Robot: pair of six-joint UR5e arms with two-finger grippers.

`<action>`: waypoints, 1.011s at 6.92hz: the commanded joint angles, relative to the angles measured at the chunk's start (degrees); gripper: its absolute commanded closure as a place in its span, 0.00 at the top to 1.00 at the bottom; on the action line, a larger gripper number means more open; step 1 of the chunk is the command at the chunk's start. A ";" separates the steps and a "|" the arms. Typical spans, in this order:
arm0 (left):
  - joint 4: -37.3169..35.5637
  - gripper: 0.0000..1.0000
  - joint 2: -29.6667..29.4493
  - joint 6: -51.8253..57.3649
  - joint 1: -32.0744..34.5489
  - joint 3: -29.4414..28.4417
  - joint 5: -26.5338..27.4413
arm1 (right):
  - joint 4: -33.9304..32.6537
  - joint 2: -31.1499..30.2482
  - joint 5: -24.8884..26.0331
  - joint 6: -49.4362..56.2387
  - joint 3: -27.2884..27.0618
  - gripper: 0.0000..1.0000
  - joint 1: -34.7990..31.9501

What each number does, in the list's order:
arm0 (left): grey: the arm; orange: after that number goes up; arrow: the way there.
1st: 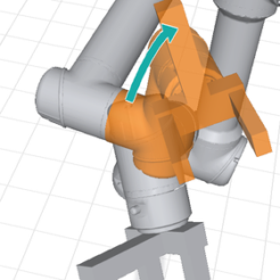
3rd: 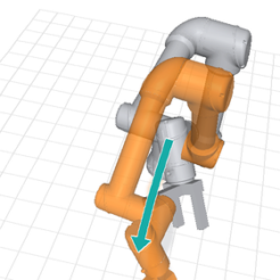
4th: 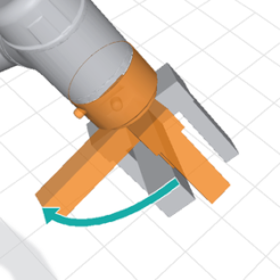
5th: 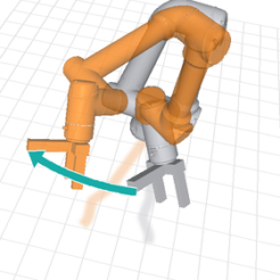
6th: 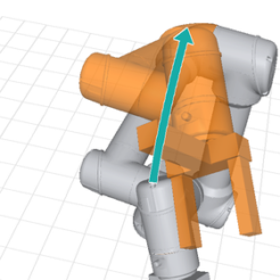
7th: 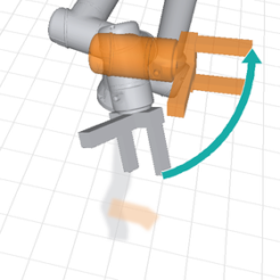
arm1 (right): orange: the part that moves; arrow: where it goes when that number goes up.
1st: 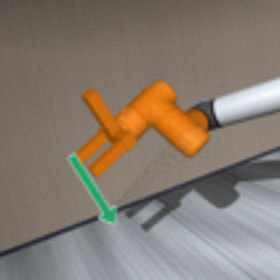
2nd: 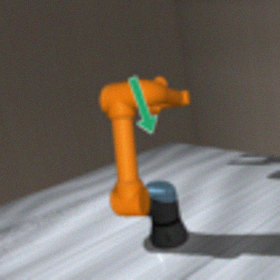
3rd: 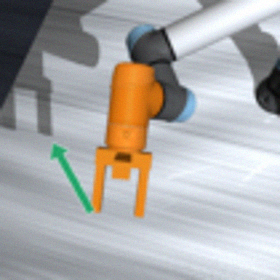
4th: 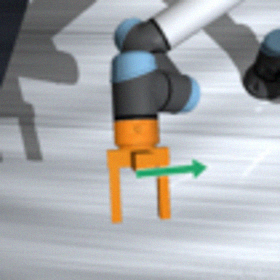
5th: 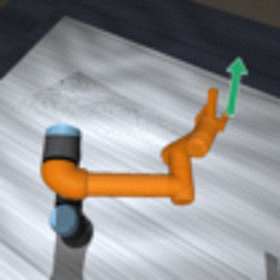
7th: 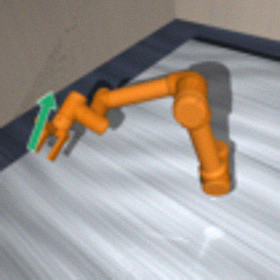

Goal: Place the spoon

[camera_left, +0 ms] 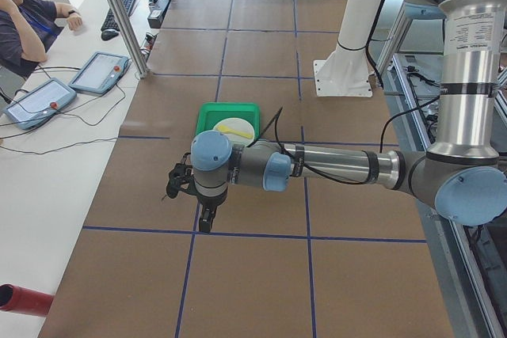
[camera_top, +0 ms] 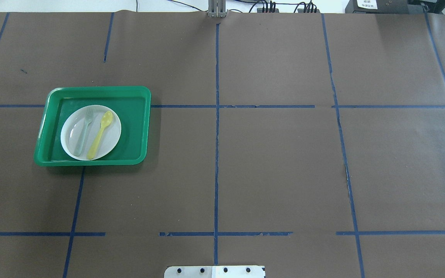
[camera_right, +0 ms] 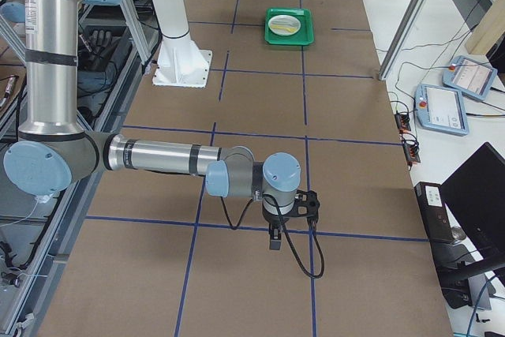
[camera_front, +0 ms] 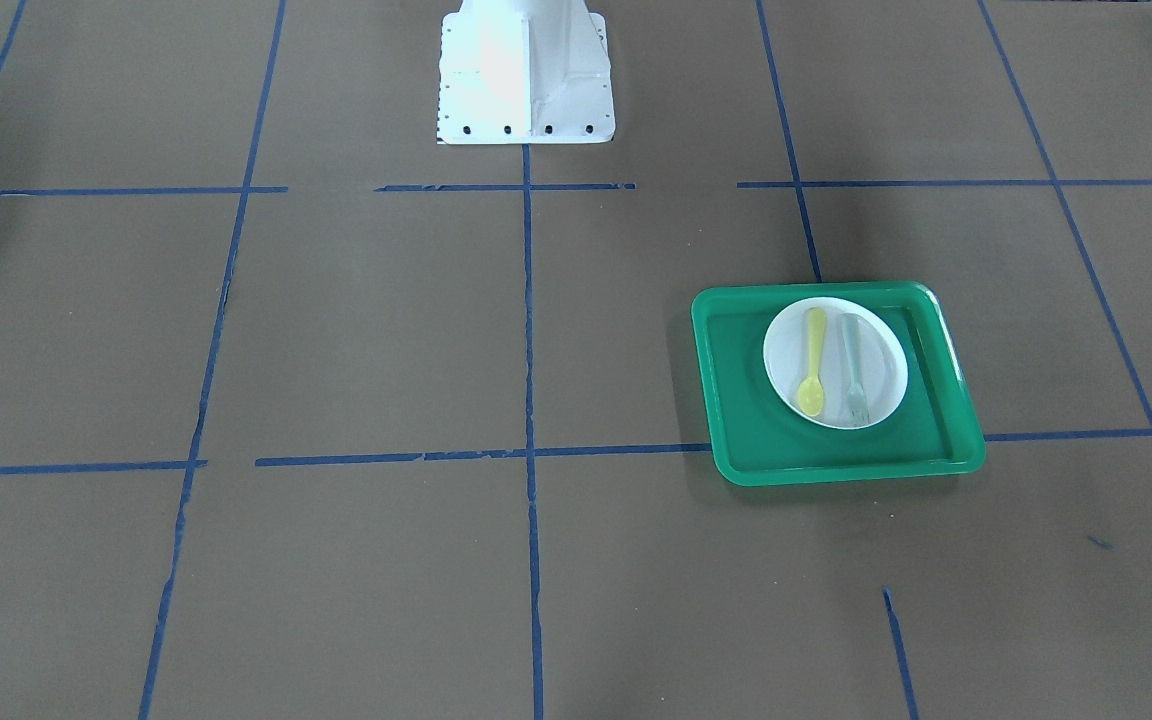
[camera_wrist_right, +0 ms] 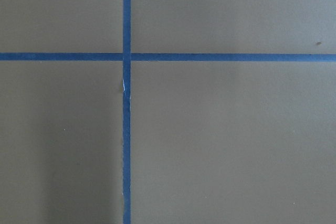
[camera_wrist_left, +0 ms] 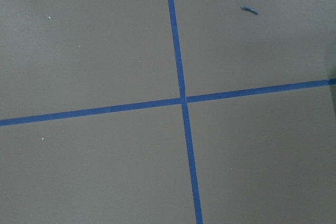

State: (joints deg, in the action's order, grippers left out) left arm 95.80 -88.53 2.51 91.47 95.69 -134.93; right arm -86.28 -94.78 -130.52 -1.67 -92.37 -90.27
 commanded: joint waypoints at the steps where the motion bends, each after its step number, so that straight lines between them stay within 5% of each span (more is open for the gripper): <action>1: 3.92 1.00 0.63 -0.05 0.03 -0.42 0.80 | 0.06 -0.05 0.00 0.00 0.00 1.00 0.00; 7: 7.01 1.00 0.73 -0.14 0.03 -0.15 0.99 | 0.06 -0.05 0.00 0.00 0.00 1.00 0.00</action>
State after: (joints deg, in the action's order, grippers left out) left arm 100.81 -87.83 2.35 91.50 95.63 -133.95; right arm -86.25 -94.76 -130.52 -1.67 -92.37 -90.26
